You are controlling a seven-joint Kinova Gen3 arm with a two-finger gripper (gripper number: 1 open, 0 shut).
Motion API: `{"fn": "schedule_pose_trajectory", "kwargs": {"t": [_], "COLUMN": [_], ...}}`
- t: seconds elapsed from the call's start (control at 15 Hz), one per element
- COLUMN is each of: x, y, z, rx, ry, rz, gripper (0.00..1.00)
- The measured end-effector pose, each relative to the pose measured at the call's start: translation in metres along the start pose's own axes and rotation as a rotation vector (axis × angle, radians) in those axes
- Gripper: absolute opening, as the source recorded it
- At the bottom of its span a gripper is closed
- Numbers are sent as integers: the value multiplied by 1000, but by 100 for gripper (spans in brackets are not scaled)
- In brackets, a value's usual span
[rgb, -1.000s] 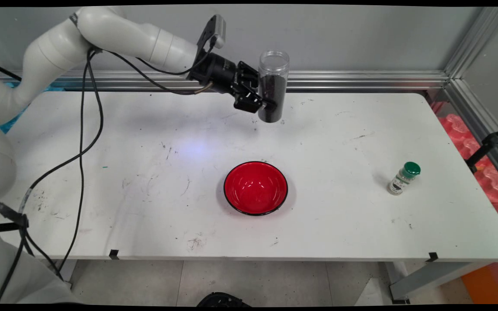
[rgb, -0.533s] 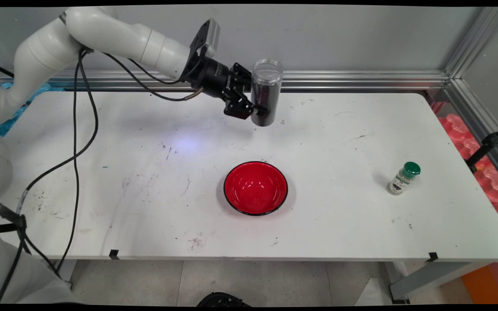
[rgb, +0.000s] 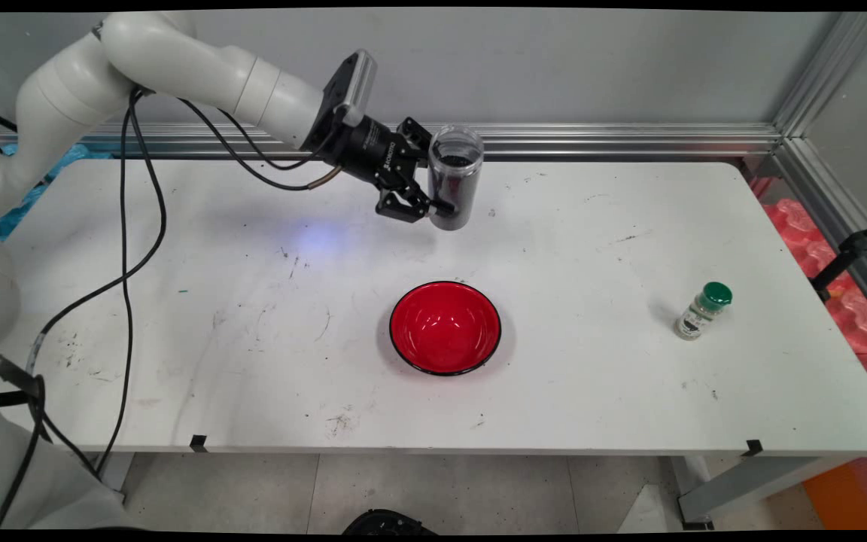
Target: Pour the black seasoning powder in the red bowl
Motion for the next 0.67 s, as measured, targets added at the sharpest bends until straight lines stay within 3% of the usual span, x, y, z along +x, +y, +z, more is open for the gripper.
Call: {"fn": "schedule_pose_trajectory", "kwargs": {"t": [0.67], "x": [1], "y": [9], "z": [0], "rx": [-8], "ry": [-27], "rz": [227], "gripper": [0]}}
